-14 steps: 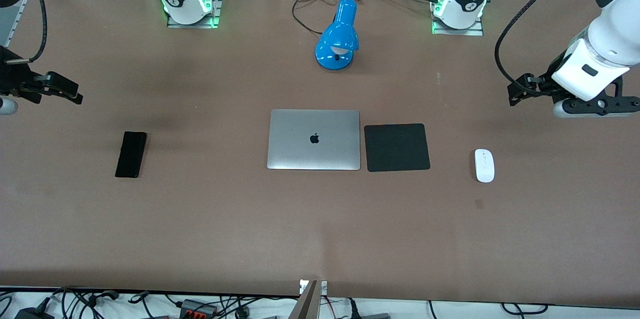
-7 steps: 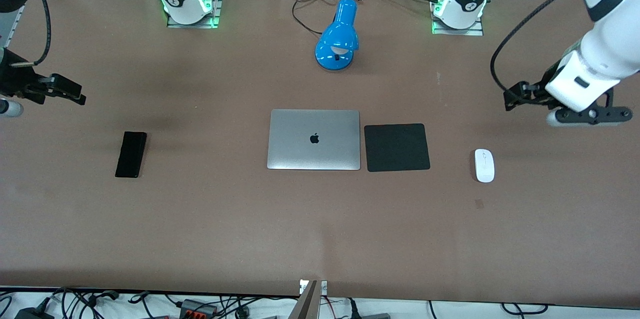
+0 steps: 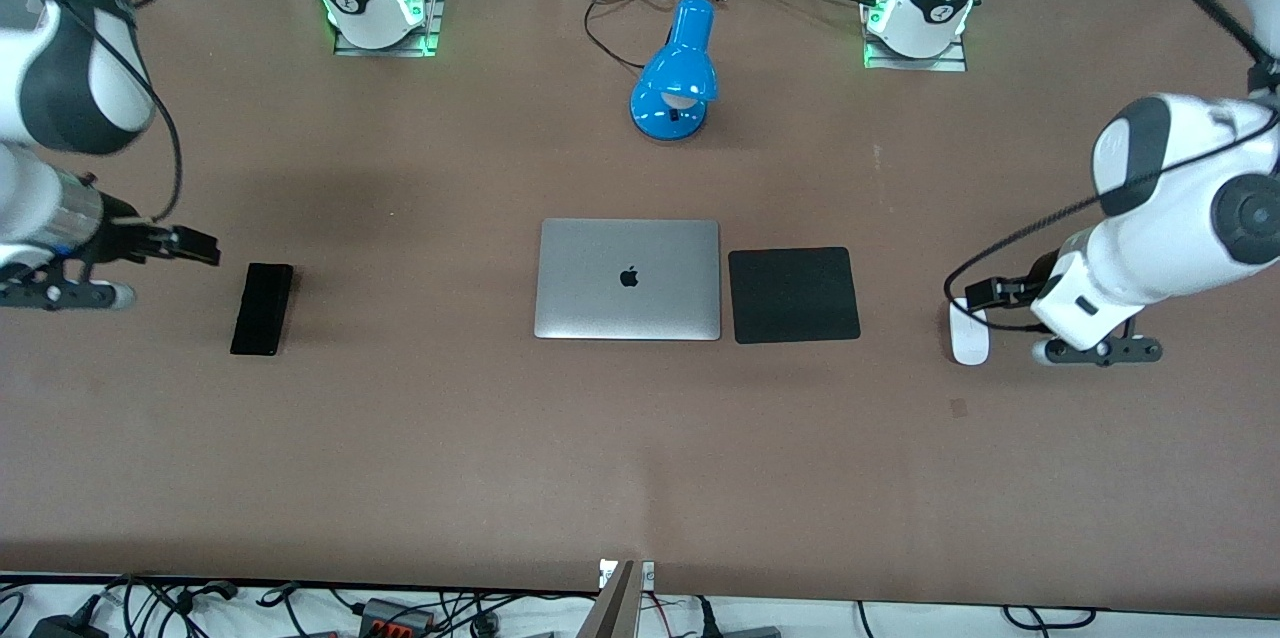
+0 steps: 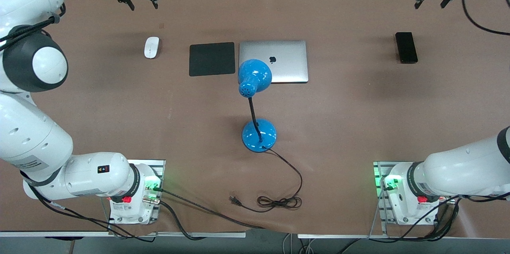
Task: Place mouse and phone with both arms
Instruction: 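Lower the right gripper onto the black phone while the left gripper reaches the mouse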
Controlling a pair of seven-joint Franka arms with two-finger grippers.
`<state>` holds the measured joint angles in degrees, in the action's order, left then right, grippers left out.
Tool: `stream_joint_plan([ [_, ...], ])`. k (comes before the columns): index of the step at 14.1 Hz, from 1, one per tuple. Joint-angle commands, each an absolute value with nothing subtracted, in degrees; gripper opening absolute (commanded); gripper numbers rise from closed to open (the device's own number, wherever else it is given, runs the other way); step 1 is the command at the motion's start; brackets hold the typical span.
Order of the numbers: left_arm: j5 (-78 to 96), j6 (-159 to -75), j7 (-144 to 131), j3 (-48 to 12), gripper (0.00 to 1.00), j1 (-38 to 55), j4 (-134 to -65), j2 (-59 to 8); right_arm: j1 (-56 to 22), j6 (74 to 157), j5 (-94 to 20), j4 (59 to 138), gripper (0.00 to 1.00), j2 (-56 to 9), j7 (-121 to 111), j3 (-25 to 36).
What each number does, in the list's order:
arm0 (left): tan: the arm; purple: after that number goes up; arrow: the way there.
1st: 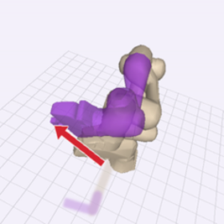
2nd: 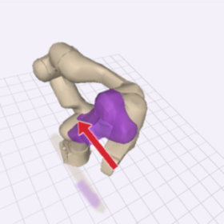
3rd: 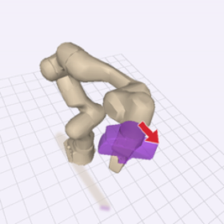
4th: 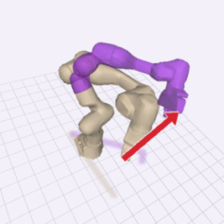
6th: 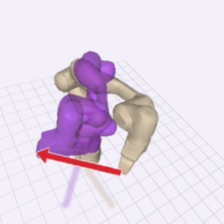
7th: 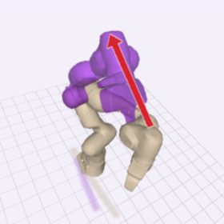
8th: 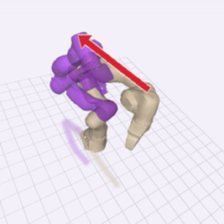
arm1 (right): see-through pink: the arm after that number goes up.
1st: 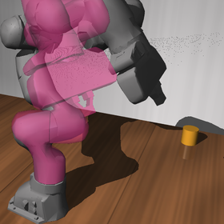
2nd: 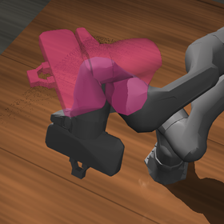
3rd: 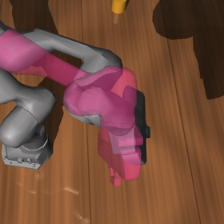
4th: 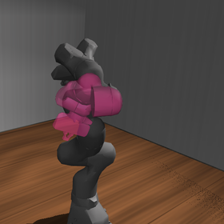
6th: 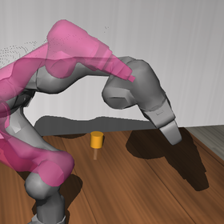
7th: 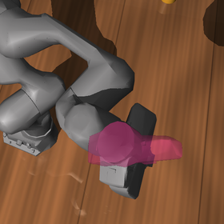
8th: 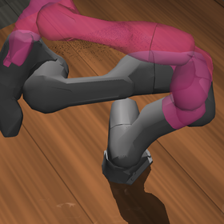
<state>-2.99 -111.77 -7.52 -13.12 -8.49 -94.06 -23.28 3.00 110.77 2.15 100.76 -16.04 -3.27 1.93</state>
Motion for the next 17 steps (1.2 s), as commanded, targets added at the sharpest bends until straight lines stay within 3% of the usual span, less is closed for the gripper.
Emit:
stream_joint_plan([
  [1,-4.9,-116.4,-4.5,-13.4,1.00,-9.8,-96.7,-25.7,4.8,116.8,3.0,102.7,1.00,-21.9,-2.7,1.3],
  [4,-10.4,-124.7,-3.7,-13.4,1.00,-10.2,-102.6,-27.3,6.5,121.6,3.1,103.0,1.00,-28.5,-3.6,1.3],
  [7,-12.1,-127.6,-2.4,-13.4,1.00,-12.6,-103.5,-30.3,7.0,124.7,3.0,103.0,1.00,-32.5,-4.2,1.3],
  [11,-12.6,-137.2,-0.5,-13.4,1.00,-14.0,-110.2,-31.1,8.0,128.0,3.0,102.8,1.00,-35.9,-4.5,1.3],
  [17,-13.5,-139.2,-0.4,-13.3,1.00,-14.1,-110.5,-33.5,7.9,130.6,4.4,102.3,1.00,-38.0,-4.6,1.3],
])
